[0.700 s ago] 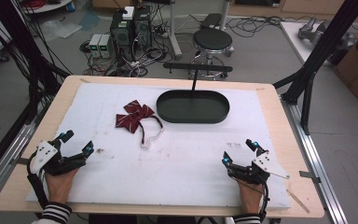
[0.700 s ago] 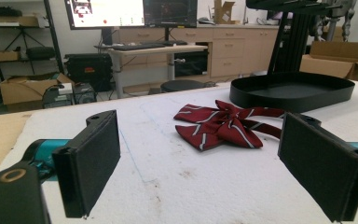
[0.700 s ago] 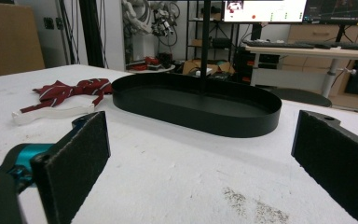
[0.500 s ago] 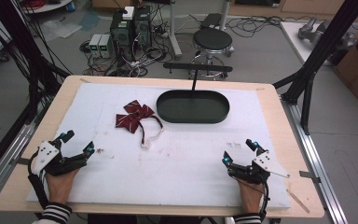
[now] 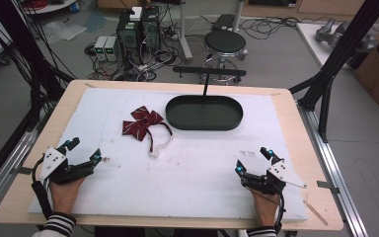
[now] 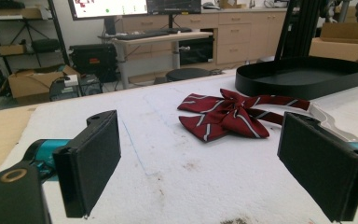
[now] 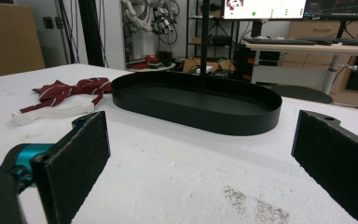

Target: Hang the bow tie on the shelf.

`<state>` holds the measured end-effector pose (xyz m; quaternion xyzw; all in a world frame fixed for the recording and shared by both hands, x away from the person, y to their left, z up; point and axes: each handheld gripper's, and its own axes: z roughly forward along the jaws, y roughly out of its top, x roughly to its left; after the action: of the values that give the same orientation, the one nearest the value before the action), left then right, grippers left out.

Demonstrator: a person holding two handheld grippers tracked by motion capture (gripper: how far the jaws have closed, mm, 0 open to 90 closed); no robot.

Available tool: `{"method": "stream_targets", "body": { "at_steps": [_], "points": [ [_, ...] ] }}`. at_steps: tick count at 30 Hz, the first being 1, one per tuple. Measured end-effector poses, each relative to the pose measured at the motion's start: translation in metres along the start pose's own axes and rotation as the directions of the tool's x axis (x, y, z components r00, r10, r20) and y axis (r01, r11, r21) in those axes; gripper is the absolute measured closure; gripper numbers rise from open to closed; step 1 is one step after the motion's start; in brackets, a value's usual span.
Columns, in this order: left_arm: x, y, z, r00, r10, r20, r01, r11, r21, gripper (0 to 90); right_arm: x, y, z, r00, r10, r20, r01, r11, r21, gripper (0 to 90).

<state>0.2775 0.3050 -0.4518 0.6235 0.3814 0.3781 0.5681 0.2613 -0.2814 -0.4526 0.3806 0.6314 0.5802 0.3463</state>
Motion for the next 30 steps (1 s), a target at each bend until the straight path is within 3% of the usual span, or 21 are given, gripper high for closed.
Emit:
{"method": "stream_targets", "body": {
  "at_steps": [5,12,23,30],
  "points": [
    [0.001,0.001,0.002,1.0000,-0.007,0.004,0.007,0.9998,0.019,13.4,0.000,0.000,0.000,1.0000,-0.001,0.002,0.001,1.000,0.002,3.2],
    [0.004,0.009,0.011,0.9999,0.010,0.009,-0.011,0.9942,0.107,13.4,0.000,0.000,0.000,1.0000,0.006,0.001,-0.006,1.000,0.004,3.2],
    [0.009,0.058,0.038,0.9960,0.002,0.090,-0.020,0.9806,0.195,13.4,0.000,0.000,0.000,1.0000,-0.003,0.002,0.003,1.000,0.005,3.2],
    [0.007,0.090,0.069,0.9933,-0.015,0.115,-0.016,0.9638,0.266,13.5,0.000,0.000,0.000,1.0000,-0.001,0.002,0.001,1.000,0.005,3.2]
  ]
}}
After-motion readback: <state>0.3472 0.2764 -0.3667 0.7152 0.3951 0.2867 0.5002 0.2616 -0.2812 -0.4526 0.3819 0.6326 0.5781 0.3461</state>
